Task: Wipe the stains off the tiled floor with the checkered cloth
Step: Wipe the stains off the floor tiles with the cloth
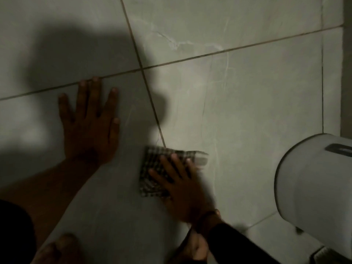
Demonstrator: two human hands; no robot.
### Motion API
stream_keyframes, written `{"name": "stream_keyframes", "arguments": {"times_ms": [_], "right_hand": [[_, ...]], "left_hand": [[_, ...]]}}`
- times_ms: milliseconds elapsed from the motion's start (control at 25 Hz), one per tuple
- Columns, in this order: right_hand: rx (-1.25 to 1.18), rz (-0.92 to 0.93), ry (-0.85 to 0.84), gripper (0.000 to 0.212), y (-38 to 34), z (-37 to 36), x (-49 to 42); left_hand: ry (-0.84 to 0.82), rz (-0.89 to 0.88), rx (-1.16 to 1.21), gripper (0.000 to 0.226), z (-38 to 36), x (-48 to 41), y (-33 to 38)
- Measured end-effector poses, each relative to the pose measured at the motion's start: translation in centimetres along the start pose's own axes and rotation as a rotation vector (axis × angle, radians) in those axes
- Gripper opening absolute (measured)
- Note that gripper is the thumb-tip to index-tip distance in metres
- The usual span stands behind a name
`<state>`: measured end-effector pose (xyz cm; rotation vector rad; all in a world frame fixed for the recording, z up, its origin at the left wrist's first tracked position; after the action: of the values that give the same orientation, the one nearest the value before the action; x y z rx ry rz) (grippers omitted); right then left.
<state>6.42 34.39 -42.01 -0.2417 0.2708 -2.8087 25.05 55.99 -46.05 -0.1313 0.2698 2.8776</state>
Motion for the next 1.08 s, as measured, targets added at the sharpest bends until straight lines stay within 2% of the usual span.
{"name": "stream_keyframes", "arguments": {"times_ms": [40,80,160,200,240,280,320,400,480,520,560,640,680,720,760,880,920,1000,1080], "right_hand": [[0.025,-0.09,0.018,0.082,4.3,0.7,0.8],[0.052,-0.274,0.046,0.079,9.0,1.6,0.9],[0.064,-0.807,0.18,0.074,17.3,3.6,-0.9],[0.059,-1.021,0.25,0.076,18.5,3.9,-2.5],[0.102,-1.13,0.303,0.078,17.1,3.7,-4.2],[0.143,-1.089,0.343,0.076,13.8,2.8,-5.3],[0.149,-0.922,0.331,0.072,9.2,1.3,-5.7],[0.041,-0.507,0.198,0.071,-0.2,-1.0,-2.8],[0.034,-0.35,0.077,0.084,-0.4,-1.4,2.0],[0.051,-0.364,0.074,0.086,2.4,-0.9,3.3],[0.076,-0.492,0.071,0.084,6.3,-0.2,4.2],[0.028,-0.977,0.17,0.079,12.9,2.0,4.1],[-0.004,-1.191,0.246,0.081,13.8,2.4,3.2],[0.007,-1.298,0.271,0.085,12.4,2.2,1.6],[0.067,-1.272,0.266,0.083,9.2,1.6,0.3],[0.149,-0.837,0.122,0.072,-4.2,-1.2,-1.3],[0.128,-0.762,0.098,0.072,-6.2,-1.6,-0.9],[0.092,-0.696,0.135,0.078,-4.6,-1.0,-2.5],[0.078,-0.494,0.157,0.081,-1.4,0.3,-8.2]], "left_hand": [[0.001,0.001,-0.008,0.073,0.0,0.0,-0.1],[0.002,0.003,-0.003,0.073,0.1,0.1,-0.1],[0.007,0.01,0.015,0.073,0.2,0.0,0.2],[0.009,0.014,0.019,0.072,0.3,-0.2,0.3],[0.004,0.014,0.023,0.072,0.3,-0.3,0.4],[-0.003,0.015,0.028,0.072,0.4,-0.3,0.5],[-0.006,0.021,0.026,0.072,0.7,-0.3,0.5],[-0.002,0.023,0.024,0.072,1.1,-0.3,0.4],[-0.012,0.013,0.036,0.071,1.2,-0.4,0.6],[-0.016,0.019,0.039,0.071,1.2,-0.5,0.6],[-0.016,0.018,0.042,0.071,1.2,-0.5,0.8],[-0.004,-0.001,0.036,0.071,1.1,-0.4,0.9],[0.0,0.0,0.033,0.072,1.1,-0.4,0.7],[0.003,-0.001,0.036,0.072,1.0,-0.4,0.6],[0.006,-0.002,0.038,0.073,1.1,-0.5,0.7],[0.018,0.01,0.017,0.074,1.5,-0.6,0.7],[0.02,0.0,0.015,0.075,1.5,-0.6,0.9],[0.03,-0.008,0.017,0.075,1.5,-0.5,1.0],[0.043,-0.006,0.025,0.073,1.5,-0.5,1.1]]}}
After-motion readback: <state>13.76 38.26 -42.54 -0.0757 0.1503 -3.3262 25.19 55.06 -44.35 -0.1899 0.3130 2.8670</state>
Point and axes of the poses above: each hand's wrist, its own x-axis away from the middle knuckle, its own z-axis out of the back of the hand, y = z × x, the point moved 5 cm from there along -x, towards the middle knuckle, and after that the axes turned 12 degrees about y, right-handed, at the moved point
